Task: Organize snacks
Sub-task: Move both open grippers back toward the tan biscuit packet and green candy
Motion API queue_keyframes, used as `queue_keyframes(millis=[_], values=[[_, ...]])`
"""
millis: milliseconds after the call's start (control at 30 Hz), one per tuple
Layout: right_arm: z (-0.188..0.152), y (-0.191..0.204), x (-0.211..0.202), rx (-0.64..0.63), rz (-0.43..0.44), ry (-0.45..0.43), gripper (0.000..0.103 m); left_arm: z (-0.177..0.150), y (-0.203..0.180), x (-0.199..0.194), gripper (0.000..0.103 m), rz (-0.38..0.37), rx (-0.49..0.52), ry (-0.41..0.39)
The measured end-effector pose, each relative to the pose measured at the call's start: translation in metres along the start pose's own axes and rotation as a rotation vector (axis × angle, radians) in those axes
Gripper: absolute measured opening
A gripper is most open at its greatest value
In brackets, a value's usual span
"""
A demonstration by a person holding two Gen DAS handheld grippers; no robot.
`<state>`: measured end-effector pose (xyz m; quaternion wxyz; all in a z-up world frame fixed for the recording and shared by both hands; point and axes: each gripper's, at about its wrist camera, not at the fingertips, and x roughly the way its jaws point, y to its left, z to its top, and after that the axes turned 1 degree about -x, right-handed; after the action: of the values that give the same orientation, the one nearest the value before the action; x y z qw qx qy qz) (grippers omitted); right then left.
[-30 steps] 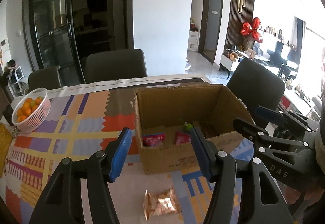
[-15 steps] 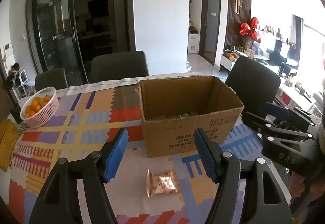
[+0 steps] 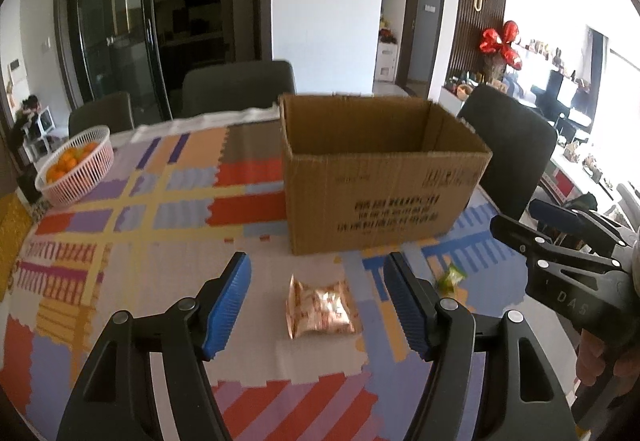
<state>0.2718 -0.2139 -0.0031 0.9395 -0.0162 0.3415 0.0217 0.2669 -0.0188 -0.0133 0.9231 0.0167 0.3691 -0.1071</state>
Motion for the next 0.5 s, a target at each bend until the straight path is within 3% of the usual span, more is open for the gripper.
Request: queue_keyframes(millis=[500], values=[[-0.042, 0.005, 0.042, 0.015, -0.017, 0.142, 0.061, -0.034, 0.008, 0.052, 0.068, -0.032, -0.038, 0.144]])
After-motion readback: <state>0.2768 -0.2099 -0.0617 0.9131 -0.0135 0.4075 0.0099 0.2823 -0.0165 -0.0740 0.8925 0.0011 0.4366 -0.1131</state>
